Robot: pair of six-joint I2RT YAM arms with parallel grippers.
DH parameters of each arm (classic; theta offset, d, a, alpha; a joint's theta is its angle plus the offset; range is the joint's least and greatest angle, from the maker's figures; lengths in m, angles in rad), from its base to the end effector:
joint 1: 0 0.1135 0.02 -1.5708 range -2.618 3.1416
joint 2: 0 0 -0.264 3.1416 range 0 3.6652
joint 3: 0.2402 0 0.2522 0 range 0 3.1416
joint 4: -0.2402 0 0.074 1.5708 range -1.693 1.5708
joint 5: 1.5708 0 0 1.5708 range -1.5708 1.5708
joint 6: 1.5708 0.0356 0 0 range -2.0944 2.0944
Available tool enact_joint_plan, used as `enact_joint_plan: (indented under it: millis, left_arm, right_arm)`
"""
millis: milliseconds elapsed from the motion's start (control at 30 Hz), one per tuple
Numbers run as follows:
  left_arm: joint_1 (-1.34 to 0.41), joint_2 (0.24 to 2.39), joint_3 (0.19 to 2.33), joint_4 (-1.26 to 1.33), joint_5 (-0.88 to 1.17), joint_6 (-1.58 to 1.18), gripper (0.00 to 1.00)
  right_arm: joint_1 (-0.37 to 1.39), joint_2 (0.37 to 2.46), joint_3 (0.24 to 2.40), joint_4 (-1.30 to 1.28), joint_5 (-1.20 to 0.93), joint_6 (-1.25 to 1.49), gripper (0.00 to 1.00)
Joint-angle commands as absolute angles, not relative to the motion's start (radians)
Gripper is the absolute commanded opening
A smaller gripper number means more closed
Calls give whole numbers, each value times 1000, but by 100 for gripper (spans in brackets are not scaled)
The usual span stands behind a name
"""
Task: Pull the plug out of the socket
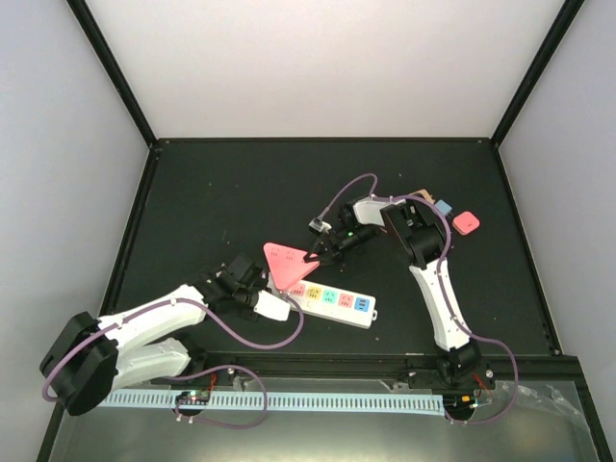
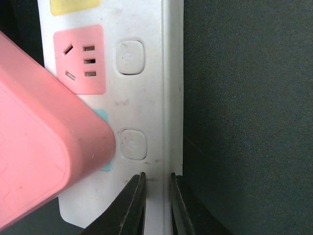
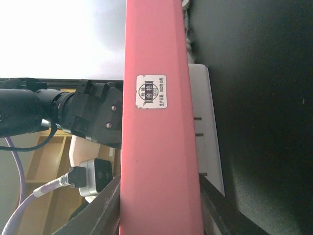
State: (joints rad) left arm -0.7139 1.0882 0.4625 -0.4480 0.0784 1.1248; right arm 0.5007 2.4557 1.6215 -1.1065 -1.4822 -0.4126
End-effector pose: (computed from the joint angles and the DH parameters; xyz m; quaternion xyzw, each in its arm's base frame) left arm 0.1368 -0.1222 0.1563 0.7760 0.5796 0.0130 0.2484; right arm 0.3386 0.2257 0.0676 0.2083 -0.7056 -0.6570 0.1648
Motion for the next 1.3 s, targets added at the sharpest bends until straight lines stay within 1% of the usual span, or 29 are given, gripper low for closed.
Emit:
enact_joint_plan:
  millis: [0,200,467,700,800,900,1067,1267]
  left_arm:
    - [-712,1133,445,-492,25,1128,14]
    - [-713,1134,445,-494,23,1129,14]
    - [-714,1140,445,-493,22,1126,13]
    - [-713,1142,443,-493,23,1122,13]
    - [-714,1141,443,-492,22,1123,13]
    - [-713,1142,444,-491,22,1122,13]
    - [-715,1143,446,-489,21,1122,13]
    - [-715,1141,443,-489,23,1121,13]
  right_arm:
    - [544,2499,1647,-1239,-1547,-538,1]
    - [545,2502,1657,-1303,-1581,-607,1]
    - [545,2476,1630,-1293,-1622,-599,1]
    - [545,2423,1569,-1132,-1651,-425,1]
    - [544,2403,1536,-1027,-1650,-306,1]
    - [545,2398,1526,-1005,-1651,-276,1]
    - [545,2390,1531,-1011,-1651,-280,1]
    - [545,2368,1571,-1122,-1652,-407,1]
